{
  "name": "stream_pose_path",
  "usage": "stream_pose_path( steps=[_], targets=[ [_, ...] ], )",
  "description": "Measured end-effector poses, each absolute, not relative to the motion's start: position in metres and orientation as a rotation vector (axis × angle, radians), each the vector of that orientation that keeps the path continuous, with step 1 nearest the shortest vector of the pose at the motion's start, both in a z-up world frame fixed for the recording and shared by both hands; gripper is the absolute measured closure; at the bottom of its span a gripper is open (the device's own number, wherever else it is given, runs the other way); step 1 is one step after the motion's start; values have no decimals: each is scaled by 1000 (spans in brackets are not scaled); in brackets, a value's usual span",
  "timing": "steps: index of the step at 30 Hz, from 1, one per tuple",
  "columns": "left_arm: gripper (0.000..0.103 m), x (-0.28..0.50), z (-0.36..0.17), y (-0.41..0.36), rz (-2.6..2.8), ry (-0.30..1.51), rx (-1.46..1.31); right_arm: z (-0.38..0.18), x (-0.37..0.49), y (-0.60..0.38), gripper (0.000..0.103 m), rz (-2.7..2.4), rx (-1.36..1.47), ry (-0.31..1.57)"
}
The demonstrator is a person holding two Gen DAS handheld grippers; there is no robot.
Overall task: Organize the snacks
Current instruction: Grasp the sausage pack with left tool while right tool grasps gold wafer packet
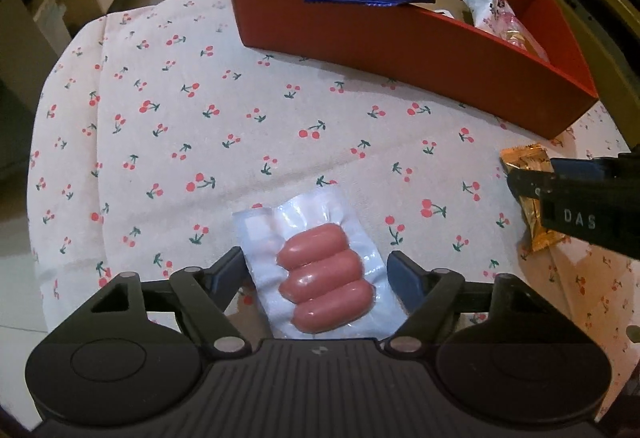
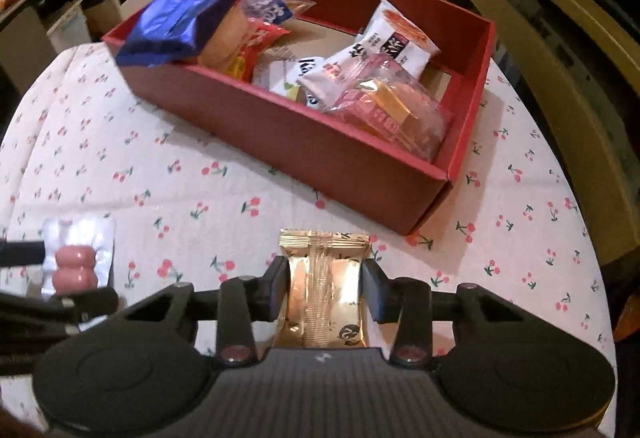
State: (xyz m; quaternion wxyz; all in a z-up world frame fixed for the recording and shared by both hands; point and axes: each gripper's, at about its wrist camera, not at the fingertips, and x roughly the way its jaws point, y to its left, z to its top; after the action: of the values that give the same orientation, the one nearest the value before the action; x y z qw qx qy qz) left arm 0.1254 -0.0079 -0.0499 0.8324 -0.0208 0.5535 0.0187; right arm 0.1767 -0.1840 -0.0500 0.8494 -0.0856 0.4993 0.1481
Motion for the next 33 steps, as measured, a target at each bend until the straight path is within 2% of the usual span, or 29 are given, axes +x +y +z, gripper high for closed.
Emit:
stream_pose_path(
  steps=[1,2,6,10,13,16,18,19,20,22,26,27,29,31,33],
  targets=[
    [25,123,-48,-9,36,1169,-37,-48,174,-184,61,321,-181,1046],
    [37,121,-45,-9,35,1160,-31,-46,172,-185,61,328,-179,1039],
    [43,115,-38,-7,28,1148,-53,-33,166,-189,62,349,-148,1011],
    [35,116,-44,-4,35,1153,-78,-29,165,-194,62,345,-127,1007],
    [13,123,-53,0,69,1164,-95,-27,163,-195,62,354,-116,999],
    [12,133,-55,-2,90,1146,-111,-25,163,-193,62,371,-103,999],
    [18,135,-55,-6,117,1140,-79,-24,162,-192,62,380,-106,997],
    [24,133,-54,-8,127,1134,-60,-24,161,-192,62,381,-106,996],
    [35,132,-52,-10,121,1126,-55,-24,161,-193,62,383,-105,995],
    [44,129,-46,-11,110,1114,-53,-23,162,-195,62,380,-99,991],
    [70,122,-40,-5,90,1116,-83,-16,161,-199,62,377,-84,971],
    [72,121,-39,-2,84,1121,-101,-15,161,-200,62,377,-84,969],
    [70,120,-42,-1,89,1121,-110,-15,160,-199,62,379,-87,970],
    [65,116,-44,1,70,1128,-123,-15,160,-198,62,382,-91,970],
    [43,108,-41,-1,55,1138,-121,-14,159,-198,62,386,-87,966]
  ],
)
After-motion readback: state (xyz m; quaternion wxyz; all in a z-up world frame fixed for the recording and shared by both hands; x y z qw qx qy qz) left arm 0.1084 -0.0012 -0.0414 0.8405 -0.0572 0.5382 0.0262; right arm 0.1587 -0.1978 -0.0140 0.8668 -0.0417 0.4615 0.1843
